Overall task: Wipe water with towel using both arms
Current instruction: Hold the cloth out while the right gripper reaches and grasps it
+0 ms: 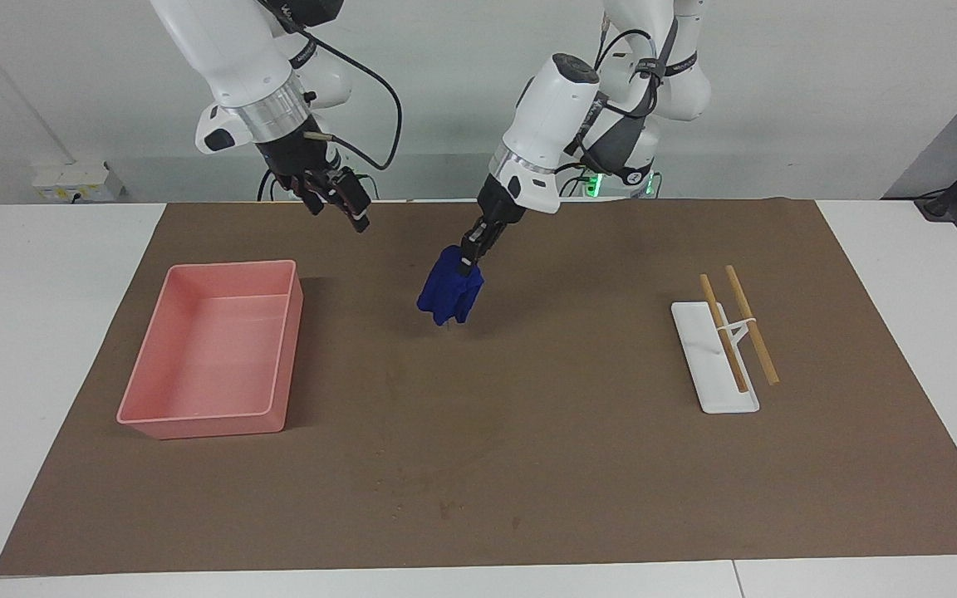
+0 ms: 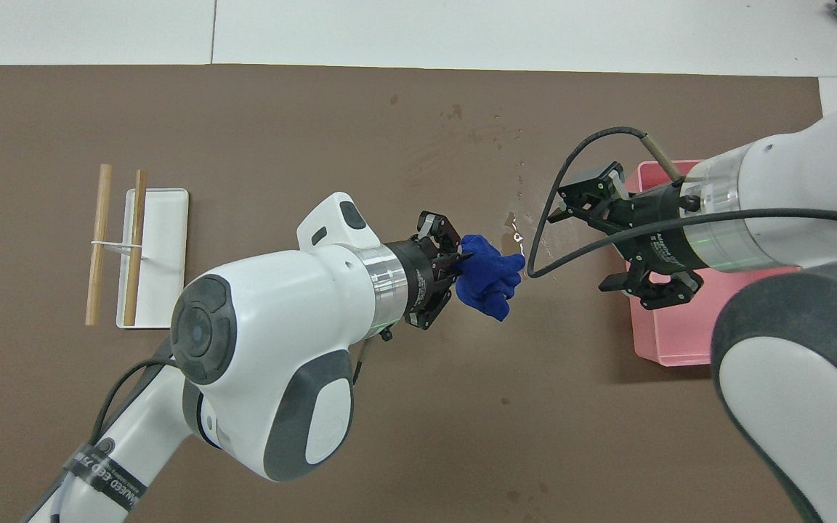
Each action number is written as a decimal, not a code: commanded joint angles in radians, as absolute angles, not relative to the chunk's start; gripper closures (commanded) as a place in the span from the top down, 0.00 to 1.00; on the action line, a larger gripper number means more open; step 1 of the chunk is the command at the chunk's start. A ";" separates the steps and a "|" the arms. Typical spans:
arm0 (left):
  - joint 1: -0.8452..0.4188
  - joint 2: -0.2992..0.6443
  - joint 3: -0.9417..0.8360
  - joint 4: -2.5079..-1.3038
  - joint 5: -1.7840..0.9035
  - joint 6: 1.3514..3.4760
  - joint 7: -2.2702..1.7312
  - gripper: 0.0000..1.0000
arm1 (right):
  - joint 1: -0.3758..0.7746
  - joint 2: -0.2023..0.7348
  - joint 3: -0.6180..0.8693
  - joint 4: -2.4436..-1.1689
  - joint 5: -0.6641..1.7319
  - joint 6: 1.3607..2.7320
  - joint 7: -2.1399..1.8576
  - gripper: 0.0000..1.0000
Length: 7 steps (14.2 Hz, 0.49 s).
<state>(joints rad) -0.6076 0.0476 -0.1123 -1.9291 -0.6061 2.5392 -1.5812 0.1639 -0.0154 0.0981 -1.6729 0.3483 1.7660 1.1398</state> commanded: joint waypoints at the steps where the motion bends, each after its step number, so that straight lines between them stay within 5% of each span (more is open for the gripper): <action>1: -0.601 0.019 -0.109 -1.917 -0.754 2.548 -1.620 0.00 | 0.160 -0.025 0.098 -1.758 0.432 1.865 1.290 1.00; 7: -0.580 -0.014 -0.103 -1.916 -0.863 2.556 -1.690 0.00 | 0.183 -0.014 0.100 -1.867 0.537 2.023 1.464 0.97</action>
